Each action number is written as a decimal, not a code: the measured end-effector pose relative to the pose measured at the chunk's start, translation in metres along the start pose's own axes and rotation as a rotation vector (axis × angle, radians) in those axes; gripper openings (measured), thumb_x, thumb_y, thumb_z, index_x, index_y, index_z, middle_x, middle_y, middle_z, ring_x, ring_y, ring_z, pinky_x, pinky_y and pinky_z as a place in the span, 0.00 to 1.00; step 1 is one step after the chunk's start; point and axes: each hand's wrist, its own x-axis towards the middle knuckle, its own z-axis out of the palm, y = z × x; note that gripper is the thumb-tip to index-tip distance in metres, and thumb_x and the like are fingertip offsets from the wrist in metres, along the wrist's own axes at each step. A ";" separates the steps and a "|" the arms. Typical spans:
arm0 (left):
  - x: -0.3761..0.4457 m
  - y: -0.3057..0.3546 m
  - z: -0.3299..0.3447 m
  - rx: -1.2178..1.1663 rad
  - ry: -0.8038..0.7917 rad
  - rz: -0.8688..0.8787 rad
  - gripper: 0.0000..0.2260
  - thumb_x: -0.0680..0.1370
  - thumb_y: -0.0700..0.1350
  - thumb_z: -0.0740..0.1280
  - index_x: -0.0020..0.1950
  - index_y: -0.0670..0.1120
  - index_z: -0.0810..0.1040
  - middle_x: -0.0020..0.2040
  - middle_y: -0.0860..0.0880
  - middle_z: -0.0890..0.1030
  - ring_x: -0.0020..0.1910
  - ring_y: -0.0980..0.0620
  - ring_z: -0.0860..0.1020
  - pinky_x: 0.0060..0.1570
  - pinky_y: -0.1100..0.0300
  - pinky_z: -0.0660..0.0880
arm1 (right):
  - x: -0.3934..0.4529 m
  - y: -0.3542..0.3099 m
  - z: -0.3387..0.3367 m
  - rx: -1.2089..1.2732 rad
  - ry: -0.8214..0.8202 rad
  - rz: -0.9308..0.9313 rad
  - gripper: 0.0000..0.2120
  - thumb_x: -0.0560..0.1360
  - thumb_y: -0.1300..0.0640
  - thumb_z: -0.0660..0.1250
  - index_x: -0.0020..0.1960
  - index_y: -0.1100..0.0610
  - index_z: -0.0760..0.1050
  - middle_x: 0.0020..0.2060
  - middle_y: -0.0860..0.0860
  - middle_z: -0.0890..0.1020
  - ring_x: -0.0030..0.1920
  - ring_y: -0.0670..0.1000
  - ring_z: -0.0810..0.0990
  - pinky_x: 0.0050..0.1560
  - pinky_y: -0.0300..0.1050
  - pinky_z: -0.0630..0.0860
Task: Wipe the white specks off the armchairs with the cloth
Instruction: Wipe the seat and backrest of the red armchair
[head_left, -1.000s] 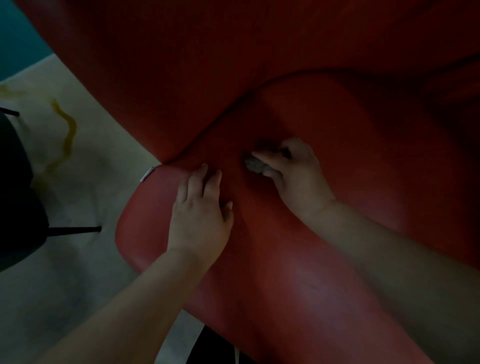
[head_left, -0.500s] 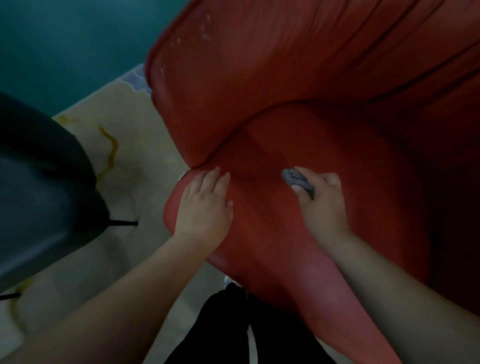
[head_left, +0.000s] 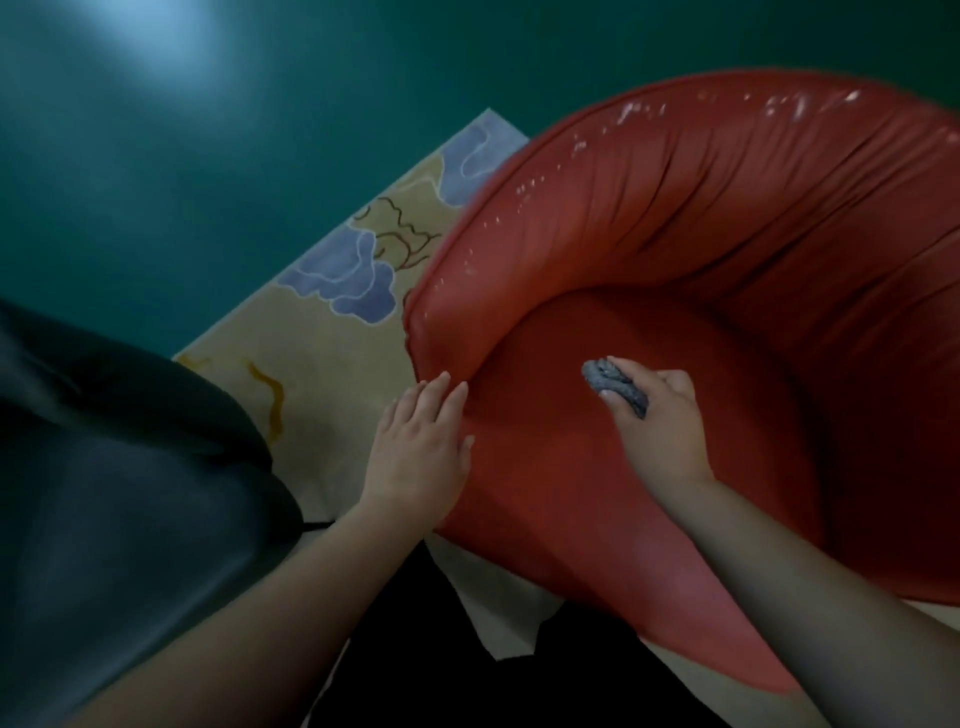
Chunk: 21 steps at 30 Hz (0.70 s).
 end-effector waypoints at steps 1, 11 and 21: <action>0.007 -0.013 -0.010 0.002 -0.010 0.026 0.26 0.79 0.53 0.60 0.77 0.49 0.61 0.77 0.48 0.61 0.75 0.46 0.60 0.72 0.50 0.56 | 0.001 -0.013 0.006 0.005 0.029 0.010 0.19 0.75 0.58 0.70 0.65 0.50 0.76 0.51 0.50 0.69 0.50 0.46 0.72 0.51 0.17 0.58; 0.093 -0.110 -0.110 0.058 -0.026 0.271 0.27 0.78 0.49 0.60 0.76 0.48 0.59 0.76 0.48 0.61 0.74 0.48 0.59 0.71 0.51 0.59 | 0.000 -0.114 0.064 0.143 0.310 0.204 0.19 0.75 0.59 0.70 0.66 0.53 0.76 0.53 0.52 0.71 0.45 0.37 0.72 0.47 0.15 0.60; 0.145 -0.091 -0.121 -0.065 -0.076 0.302 0.26 0.80 0.51 0.59 0.77 0.48 0.58 0.76 0.49 0.60 0.73 0.47 0.59 0.71 0.50 0.60 | 0.027 -0.132 0.063 0.130 0.368 0.204 0.19 0.75 0.59 0.70 0.66 0.55 0.75 0.52 0.52 0.71 0.45 0.35 0.71 0.49 0.16 0.59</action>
